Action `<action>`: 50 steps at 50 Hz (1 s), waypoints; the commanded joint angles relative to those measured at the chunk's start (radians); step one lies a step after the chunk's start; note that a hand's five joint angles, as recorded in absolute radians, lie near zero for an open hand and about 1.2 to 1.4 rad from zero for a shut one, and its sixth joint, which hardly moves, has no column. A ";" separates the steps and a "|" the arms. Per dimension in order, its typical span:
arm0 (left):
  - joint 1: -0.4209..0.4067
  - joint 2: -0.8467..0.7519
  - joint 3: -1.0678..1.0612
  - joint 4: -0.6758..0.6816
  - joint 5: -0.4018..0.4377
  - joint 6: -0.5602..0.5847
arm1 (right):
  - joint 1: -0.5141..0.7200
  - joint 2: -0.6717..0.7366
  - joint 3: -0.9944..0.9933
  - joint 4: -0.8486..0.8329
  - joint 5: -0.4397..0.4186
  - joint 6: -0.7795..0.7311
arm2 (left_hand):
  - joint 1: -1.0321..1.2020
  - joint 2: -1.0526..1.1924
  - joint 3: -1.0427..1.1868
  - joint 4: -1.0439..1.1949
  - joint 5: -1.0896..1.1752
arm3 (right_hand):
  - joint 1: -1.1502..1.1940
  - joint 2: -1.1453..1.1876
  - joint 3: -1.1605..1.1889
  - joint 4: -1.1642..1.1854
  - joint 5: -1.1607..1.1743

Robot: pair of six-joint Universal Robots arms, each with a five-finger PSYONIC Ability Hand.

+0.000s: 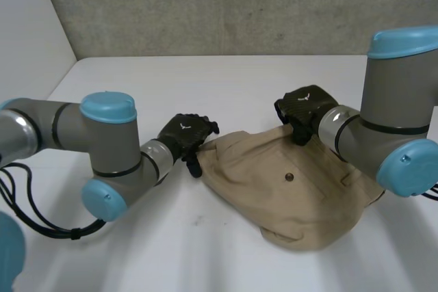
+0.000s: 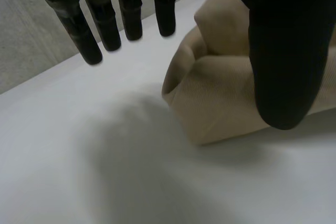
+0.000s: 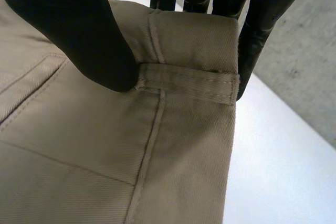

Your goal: Fold the shorts.

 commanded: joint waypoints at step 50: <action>-0.157 0.436 -0.633 0.357 -0.328 0.002 | -0.015 -0.229 0.514 -0.343 0.106 -0.007 | 0.233 0.233 0.237 0.241 0.237 | 0.431 0.221 0.229 0.209 0.265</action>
